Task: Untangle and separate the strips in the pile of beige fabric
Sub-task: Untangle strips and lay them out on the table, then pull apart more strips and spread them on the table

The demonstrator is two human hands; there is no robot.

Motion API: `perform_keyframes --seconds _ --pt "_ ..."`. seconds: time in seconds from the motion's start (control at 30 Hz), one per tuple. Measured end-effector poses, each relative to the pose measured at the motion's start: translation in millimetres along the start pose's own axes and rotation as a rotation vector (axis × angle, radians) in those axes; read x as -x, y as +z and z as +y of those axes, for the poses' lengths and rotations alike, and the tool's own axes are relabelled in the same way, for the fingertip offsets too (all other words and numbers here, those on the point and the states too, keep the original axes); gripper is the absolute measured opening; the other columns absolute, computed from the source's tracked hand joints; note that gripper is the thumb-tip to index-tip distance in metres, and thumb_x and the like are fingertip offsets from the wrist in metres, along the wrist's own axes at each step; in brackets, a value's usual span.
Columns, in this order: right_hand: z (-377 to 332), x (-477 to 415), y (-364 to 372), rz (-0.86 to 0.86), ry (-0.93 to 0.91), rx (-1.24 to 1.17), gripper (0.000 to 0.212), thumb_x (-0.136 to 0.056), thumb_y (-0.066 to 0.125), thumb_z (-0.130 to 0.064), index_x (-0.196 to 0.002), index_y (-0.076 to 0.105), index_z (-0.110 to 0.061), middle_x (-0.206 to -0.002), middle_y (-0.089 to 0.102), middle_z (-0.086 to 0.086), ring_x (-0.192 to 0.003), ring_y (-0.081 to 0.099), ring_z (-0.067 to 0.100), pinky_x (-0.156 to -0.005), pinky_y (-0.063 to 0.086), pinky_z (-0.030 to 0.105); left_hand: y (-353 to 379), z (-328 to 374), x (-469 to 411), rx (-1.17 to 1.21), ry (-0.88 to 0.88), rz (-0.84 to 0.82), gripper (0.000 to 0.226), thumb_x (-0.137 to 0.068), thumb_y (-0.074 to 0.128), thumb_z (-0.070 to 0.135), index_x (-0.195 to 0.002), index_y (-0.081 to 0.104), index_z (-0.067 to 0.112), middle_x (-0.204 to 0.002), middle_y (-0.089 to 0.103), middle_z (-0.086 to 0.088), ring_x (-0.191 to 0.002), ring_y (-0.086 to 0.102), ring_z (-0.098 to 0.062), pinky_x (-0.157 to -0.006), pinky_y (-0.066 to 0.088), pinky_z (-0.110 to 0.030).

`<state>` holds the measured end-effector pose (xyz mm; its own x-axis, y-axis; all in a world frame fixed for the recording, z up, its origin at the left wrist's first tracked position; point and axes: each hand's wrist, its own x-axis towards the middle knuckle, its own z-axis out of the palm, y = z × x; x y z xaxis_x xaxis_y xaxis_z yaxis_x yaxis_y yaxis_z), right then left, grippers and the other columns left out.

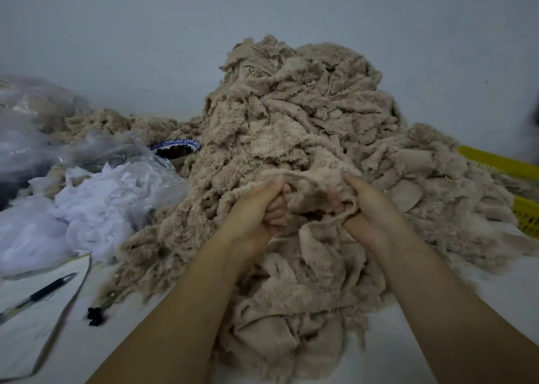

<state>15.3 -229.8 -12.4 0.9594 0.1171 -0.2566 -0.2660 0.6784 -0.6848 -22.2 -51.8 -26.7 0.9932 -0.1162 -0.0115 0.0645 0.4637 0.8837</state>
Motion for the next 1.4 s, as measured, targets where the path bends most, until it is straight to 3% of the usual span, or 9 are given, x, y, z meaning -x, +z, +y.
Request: perform_keyframes --seconds 0.17,0.4,0.67,0.83,0.93,1.0,1.2,1.33,1.4 --pt "-1.3 0.0 -3.6 -0.040 -0.026 0.151 0.017 -0.100 0.057 -0.018 -0.106 0.068 -0.007 -0.085 0.074 0.011 -0.056 0.054 0.016 -0.040 0.047 0.019 -16.7 3.8 -0.3 0.175 0.060 0.071 0.043 -0.105 0.037 0.039 -0.080 0.059 0.012 -0.051 0.036 0.006 -0.040 0.025 -0.007 -0.040 0.028 -0.019" --pt "5.5 12.8 8.2 -0.238 0.040 0.193 0.031 -0.099 0.057 -0.027 -0.113 0.067 -0.001 -0.103 0.075 0.015 -0.073 0.074 0.017 -0.049 0.054 0.020 10.5 -8.0 5.9 -0.573 -0.053 -0.002 0.062 -0.083 0.050 0.077 -0.107 0.070 0.023 -0.097 0.075 0.006 -0.065 0.059 -0.006 -0.065 0.047 -0.023" --pt "4.3 21.2 -3.3 -0.228 0.028 0.511 0.039 -0.095 0.056 -0.050 -0.105 0.070 -0.015 -0.085 0.073 0.003 -0.062 0.058 0.015 -0.040 0.036 0.021 14.3 4.6 3.4 -0.293 0.031 0.119 0.025 -0.095 0.064 0.033 -0.073 0.057 0.022 -0.053 0.048 0.008 -0.050 0.040 -0.008 -0.051 0.036 -0.020" --pt "16.0 24.3 -12.0 -0.066 -0.462 1.159 0.056 -0.075 0.049 -0.085 -0.106 0.052 -0.038 -0.093 0.057 -0.015 -0.070 0.056 0.001 -0.053 0.037 0.013 18.6 22.6 0.5 -0.243 0.043 0.112 0.041 -0.096 0.062 0.035 -0.058 0.058 0.021 -0.053 0.046 0.003 -0.045 0.035 -0.010 -0.044 0.036 -0.019" --pt "22.9 23.3 -8.8 -0.285 -0.638 1.332 0.051 -0.077 0.054 -0.075 -0.117 0.049 -0.045 -0.112 0.051 -0.019 -0.096 0.055 -0.006 -0.071 0.045 0.018 24.0 31.6 -5.6 -0.226 0.067 0.067 0.042 -0.097 0.060 0.034 -0.057 0.060 0.019 -0.054 0.047 0.003 -0.045 0.036 -0.010 -0.044 0.036 -0.019" --pt "25.5 20.1 -5.9 -0.322 -0.667 1.466 0.021 -0.089 0.054 -0.061 -0.089 0.059 -0.041 -0.086 0.061 -0.014 -0.076 0.058 -0.002 -0.062 0.045 0.021 29.6 39.1 -9.1 -0.214 0.080 0.027 0.039 -0.098 0.059 0.033 -0.062 0.062 0.017 -0.056 0.051 0.002 -0.047 0.041 -0.010 -0.046 0.039 -0.020" --pt "3.8 20.7 4.4 -0.431 -0.294 0.597 0.047 -0.098 0.051 -0.037 -0.055 0.065 -0.022 -0.058 0.053 -0.007 -0.049 0.044 0.003 -0.040 0.031 0.015 25.7 36.4 -6.9 -0.557 0.272 -0.063 0.047 -0.087 0.056 0.062 -0.125 0.058 0.034 -0.129 0.062 0.013 -0.119 0.057 -0.004 -0.098 0.048 -0.026" --pt "-8.4 21.6 9.6 -0.455 -0.271 0.284 0.063 -0.097 0.044 -0.026 -0.035 0.052 -0.021 -0.036 0.033 -0.008 -0.049 0.040 0.004 -0.040 0.031 0.016 16.1 8.9 -7.6 -0.672 0.099 -0.218 0.039 -0.086 0.067 0.054 -0.121 0.060 0.038 -0.108 0.067 0.031 -0.102 0.062 0.012 -0.081 0.052 -0.011" --pt "-9.5 21.3 6.8 -0.446 -0.246 0.203 0.061 -0.092 0.048 -0.033 -0.033 0.054 -0.022 -0.033 0.027 -0.007 -0.052 0.042 0.005 -0.048 0.037 0.016 10.9 -4.9 -12.4 -0.709 0.048 -0.184 0.028 -0.083 0.073 0.047 -0.109 0.068 0.040 -0.105 0.073 0.019 -0.100 0.068 -0.001 -0.087 0.056 -0.024"
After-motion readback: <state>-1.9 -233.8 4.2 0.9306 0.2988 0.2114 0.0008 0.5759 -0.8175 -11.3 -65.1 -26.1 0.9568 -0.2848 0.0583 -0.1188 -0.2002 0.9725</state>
